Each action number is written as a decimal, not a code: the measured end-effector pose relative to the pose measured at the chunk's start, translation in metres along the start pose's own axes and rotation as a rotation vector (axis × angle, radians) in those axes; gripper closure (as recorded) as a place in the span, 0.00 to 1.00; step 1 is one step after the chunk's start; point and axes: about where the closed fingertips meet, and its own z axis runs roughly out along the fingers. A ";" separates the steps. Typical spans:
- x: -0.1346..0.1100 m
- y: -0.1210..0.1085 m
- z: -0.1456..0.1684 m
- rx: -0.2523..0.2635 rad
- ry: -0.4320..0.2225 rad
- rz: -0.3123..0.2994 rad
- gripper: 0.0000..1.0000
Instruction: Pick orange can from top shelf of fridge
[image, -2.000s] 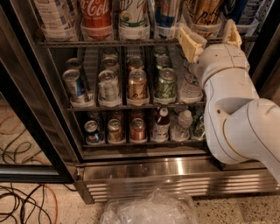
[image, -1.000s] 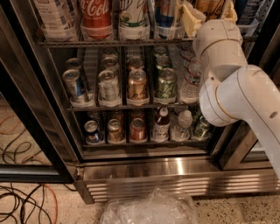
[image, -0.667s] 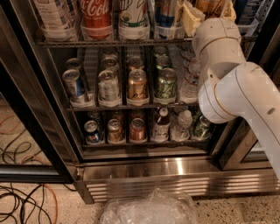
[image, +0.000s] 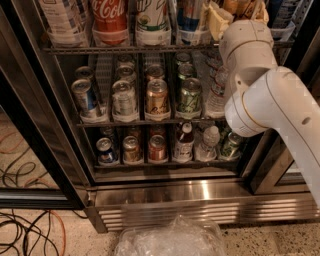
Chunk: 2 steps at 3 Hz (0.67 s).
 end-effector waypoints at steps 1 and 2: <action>-0.002 0.000 0.000 0.000 0.000 0.000 0.29; -0.002 -0.001 0.000 0.005 -0.001 0.003 0.48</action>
Offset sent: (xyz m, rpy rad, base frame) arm 0.0092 -0.0053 -0.0028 0.0225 -0.0077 -0.0248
